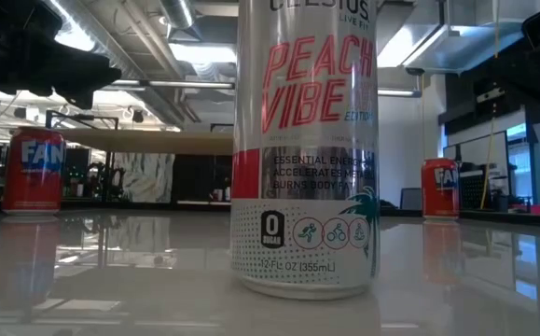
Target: Place canned beverage on shelf
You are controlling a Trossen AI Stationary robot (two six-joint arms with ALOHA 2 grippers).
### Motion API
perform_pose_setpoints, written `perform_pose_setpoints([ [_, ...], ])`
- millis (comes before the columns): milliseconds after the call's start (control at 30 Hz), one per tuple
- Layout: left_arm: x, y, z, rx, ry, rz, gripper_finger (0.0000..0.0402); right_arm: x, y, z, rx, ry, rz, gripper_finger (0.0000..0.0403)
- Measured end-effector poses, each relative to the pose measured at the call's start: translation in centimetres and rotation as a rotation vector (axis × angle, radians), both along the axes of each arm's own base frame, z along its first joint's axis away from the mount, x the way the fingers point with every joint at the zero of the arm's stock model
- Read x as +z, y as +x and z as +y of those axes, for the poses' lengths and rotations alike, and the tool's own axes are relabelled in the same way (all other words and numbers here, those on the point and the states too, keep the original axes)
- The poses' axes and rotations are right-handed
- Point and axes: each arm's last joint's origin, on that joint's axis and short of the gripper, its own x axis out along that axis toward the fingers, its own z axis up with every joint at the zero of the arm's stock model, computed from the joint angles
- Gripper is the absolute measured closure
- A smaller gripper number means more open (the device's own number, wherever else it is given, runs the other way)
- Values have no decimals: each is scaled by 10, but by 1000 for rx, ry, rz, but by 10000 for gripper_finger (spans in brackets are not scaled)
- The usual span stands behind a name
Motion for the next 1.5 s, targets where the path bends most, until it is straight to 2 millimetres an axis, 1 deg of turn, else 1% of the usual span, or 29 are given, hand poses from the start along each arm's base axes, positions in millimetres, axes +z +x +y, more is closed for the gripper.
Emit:
perform_pose_setpoints([
  [567, 0, 0, 0, 0, 0, 0, 262, 0, 0, 0, 0, 0, 0, 393],
  [800, 2, 0, 2, 72, -5, -15, 262, 0, 0, 0, 0, 0, 0, 393],
  [967, 3, 0, 2, 67, -8, -31, 262, 0, 0, 0, 0, -3, -1, 393],
  [1033, 7, -1, 3, 95, 0, -70, 262, 0, 0, 0, 0, -2, -3, 393],
  [1100, 14, -2, 4, 128, 15, -143, 262, 1, 0, 0, 1, 0, -11, 393],
  [1200, 25, -5, 4, 130, -7, -253, 262, 2, 0, 0, 1, 4, -24, 393],
  [1333, 37, -10, 6, 202, 67, -370, 262, 4, 0, -1, -25, 8, -41, 393],
  [1500, 40, -12, 7, 247, 70, -394, 262, 10, 0, -2, -80, 24, -103, 393],
])
